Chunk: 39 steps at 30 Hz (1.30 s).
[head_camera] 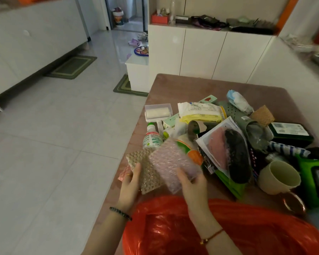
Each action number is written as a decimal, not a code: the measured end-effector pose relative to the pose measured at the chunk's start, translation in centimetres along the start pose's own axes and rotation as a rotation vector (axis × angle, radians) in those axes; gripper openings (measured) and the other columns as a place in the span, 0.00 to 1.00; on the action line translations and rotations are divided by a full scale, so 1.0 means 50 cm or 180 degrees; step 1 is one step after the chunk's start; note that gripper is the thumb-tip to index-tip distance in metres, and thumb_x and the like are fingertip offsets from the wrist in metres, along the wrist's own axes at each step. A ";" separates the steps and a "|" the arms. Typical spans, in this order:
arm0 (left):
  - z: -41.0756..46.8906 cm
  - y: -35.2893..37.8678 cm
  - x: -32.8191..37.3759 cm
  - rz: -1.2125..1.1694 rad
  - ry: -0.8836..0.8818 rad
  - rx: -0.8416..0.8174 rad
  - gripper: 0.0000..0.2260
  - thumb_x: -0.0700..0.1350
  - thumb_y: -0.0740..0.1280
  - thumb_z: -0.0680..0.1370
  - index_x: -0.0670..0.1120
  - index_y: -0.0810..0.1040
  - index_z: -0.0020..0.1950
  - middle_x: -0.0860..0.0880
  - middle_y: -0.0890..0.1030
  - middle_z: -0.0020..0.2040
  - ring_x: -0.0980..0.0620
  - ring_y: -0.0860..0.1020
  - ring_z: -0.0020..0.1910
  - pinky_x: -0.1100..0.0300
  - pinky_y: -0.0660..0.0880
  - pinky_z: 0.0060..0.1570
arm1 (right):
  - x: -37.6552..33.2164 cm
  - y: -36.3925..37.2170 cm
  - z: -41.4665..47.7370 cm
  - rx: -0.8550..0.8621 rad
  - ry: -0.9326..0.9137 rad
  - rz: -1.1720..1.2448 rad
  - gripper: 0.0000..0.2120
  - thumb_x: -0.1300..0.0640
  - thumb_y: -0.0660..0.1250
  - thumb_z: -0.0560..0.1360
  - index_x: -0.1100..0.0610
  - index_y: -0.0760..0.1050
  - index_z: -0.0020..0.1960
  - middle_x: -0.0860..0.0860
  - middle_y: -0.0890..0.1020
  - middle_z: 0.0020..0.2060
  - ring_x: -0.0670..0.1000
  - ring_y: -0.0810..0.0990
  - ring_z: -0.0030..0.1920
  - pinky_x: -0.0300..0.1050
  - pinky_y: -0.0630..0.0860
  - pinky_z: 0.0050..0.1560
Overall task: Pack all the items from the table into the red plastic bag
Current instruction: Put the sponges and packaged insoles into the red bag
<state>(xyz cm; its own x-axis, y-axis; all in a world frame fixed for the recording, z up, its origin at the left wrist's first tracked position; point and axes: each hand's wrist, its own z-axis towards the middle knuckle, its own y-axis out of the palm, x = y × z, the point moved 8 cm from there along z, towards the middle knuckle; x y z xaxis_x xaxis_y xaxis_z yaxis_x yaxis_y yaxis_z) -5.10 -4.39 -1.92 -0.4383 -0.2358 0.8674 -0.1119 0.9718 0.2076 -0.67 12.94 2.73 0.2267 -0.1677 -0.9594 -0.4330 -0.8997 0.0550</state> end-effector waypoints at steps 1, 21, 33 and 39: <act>-0.008 0.012 0.000 -0.0045 -0.0004 -0.0108 0.22 0.58 0.63 0.72 0.47 0.76 0.60 0.38 0.80 0.58 0.40 0.78 0.57 0.45 0.77 0.54 | 0.007 0.026 -0.004 -0.0161 -0.0008 -0.0191 0.16 0.61 0.70 0.71 0.52 0.71 0.56 0.46 0.78 0.48 0.42 0.79 0.47 0.30 0.74 0.41; 0.121 -0.159 0.018 0.0711 -0.0482 0.0519 0.17 0.50 0.71 0.70 0.39 0.76 0.51 0.45 0.80 0.40 0.48 0.79 0.36 0.58 0.79 0.32 | 0.198 0.200 0.062 -0.0268 0.1905 0.0086 0.05 0.67 0.61 0.75 0.59 0.71 0.44 0.52 0.73 0.34 0.47 0.70 0.32 0.41 0.70 0.35; -0.103 -0.014 0.079 0.1152 0.0249 -0.0888 0.15 0.52 0.71 0.67 0.53 0.76 0.52 0.52 0.85 0.49 0.57 0.83 0.45 0.60 0.80 0.46 | 0.034 0.055 -0.056 -0.0632 0.1042 0.0533 0.14 0.63 0.55 0.78 0.54 0.73 0.60 0.55 0.80 0.56 0.55 0.78 0.57 0.57 0.73 0.61; -0.172 0.090 0.010 0.1774 0.0415 -0.1533 0.30 0.61 0.64 0.66 0.55 0.62 0.66 0.59 0.74 0.61 0.73 0.74 0.53 0.79 0.70 0.50 | 0.001 -0.034 -0.133 -0.0736 0.0575 -0.0579 0.26 0.42 0.72 0.58 0.39 0.69 0.55 0.45 0.79 0.55 0.47 0.79 0.56 0.52 0.76 0.60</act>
<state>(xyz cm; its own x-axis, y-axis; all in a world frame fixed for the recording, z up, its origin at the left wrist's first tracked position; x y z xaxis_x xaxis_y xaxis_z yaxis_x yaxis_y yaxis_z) 1.84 -0.08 3.36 -0.2031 0.2660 0.9423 0.5119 0.8492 -0.1294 5.87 11.77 4.42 0.4418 -0.0461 -0.8959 -0.1667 -0.9855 -0.0316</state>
